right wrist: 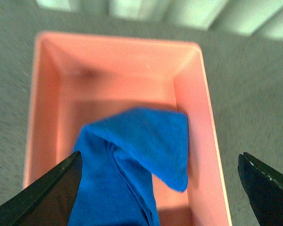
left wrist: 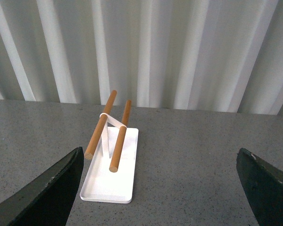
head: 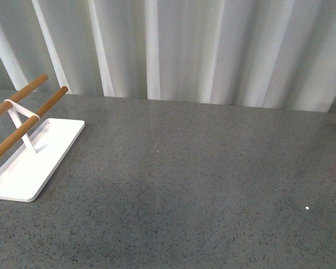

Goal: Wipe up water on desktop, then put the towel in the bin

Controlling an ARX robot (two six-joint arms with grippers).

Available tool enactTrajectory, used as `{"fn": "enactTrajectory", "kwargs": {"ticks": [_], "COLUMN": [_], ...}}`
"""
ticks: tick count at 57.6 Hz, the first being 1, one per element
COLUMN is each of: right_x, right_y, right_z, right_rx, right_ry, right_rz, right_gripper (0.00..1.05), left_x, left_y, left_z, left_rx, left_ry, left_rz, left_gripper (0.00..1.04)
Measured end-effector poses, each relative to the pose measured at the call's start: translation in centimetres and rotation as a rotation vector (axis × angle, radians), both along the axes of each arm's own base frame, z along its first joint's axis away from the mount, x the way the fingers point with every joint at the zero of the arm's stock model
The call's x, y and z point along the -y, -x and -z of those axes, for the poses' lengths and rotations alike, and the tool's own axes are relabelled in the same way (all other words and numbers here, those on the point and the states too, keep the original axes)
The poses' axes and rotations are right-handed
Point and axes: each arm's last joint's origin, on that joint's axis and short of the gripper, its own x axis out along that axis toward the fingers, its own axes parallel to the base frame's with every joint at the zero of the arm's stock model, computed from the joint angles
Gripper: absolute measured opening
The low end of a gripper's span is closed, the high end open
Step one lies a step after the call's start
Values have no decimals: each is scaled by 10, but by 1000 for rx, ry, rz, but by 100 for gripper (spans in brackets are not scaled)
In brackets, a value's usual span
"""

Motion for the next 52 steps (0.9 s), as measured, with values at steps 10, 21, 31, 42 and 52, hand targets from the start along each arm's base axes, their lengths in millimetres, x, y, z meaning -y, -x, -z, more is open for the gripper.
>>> {"fn": "enactTrajectory", "kwargs": {"ticks": [10, 21, 31, 42, 52], "right_x": [-77, -142, -171, -178, -186], "right_y": [30, 77, 113, 124, 143], "right_z": [-34, -28, -5, 4, 32], "right_rx": [148, 199, 174, 345, 635], "right_ry": [9, 9, -18, 24, -151], "right_rz": [-254, -434, -509, -365, -168], "right_gripper": [98, 98, 98, 87, 48], "left_x": [0, 0, 0, 0, 0], "left_y": [0, 0, 0, 0, 0], "left_z": [0, 0, 0, 0, 0], "left_rx": [0, 0, 0, 0, 0], "left_ry": [0, 0, 0, 0, 0], "left_rz": [0, 0, 0, 0, 0], "left_gripper": [98, 98, 98, 98, 98]}}
